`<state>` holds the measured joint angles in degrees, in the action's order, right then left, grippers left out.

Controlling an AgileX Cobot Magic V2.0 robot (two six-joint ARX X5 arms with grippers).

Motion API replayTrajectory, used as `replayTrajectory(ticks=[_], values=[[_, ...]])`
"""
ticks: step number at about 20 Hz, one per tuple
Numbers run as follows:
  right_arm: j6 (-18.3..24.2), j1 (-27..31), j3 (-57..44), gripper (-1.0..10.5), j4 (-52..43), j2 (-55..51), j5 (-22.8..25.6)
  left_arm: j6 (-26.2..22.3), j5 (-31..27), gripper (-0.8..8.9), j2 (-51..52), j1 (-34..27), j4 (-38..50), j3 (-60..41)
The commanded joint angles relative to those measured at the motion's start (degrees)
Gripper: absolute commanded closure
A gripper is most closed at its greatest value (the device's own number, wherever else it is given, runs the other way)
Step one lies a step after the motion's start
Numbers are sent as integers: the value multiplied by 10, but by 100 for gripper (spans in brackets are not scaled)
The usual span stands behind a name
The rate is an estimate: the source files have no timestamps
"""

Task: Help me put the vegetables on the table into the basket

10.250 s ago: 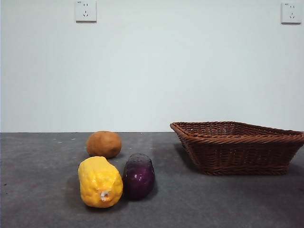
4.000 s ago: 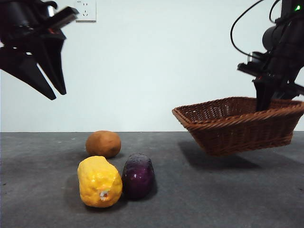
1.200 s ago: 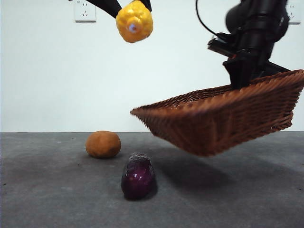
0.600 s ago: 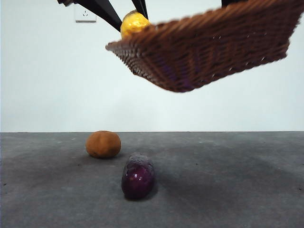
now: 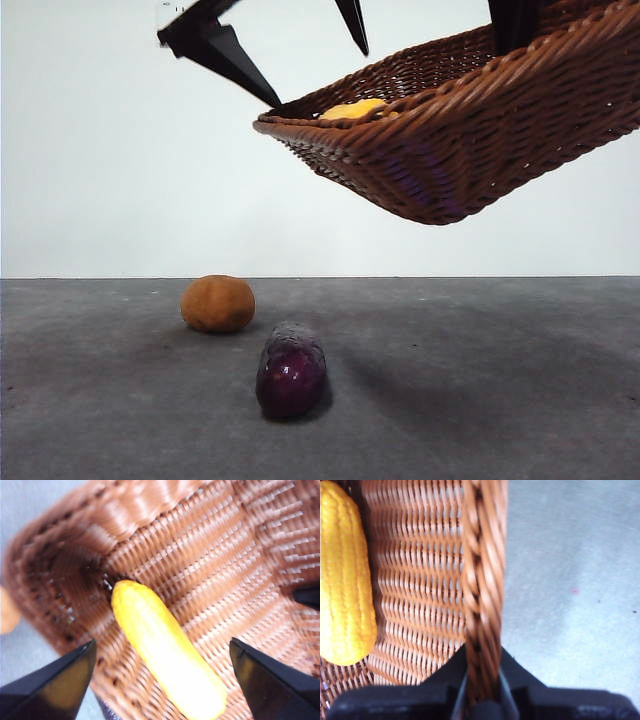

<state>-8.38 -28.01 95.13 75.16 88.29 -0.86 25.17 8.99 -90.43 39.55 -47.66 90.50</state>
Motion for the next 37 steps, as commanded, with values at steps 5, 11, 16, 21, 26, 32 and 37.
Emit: replayTrajectory(ticks=[5, 11, 16, 21, 26, 32, 37], values=[[10, 67, 2, 955, 2, -3, -2, -53, -46, 369, 33, -8, 1, -4], [26, 133, 2, 955, 22, -3, -2, -74, -45, 369, -31, -99, -42, -4], [43, 150, 2, 955, 35, -3, -2, -9, -43, 369, -118, -165, -9, -4], [43, 150, 2, 955, 35, -3, -2, 34, -40, 369, -196, -190, -9, -4], [51, 150, 2, 955, 35, -3, -2, 51, -45, 368, -240, -187, 7, -4], [56, 150, 2, 955, 35, -3, -7, 80, -41, 368, -242, -182, 44, -4], [64, 150, 2, 955, 35, -3, -7, 134, -42, 368, -255, -170, 53, -4]])
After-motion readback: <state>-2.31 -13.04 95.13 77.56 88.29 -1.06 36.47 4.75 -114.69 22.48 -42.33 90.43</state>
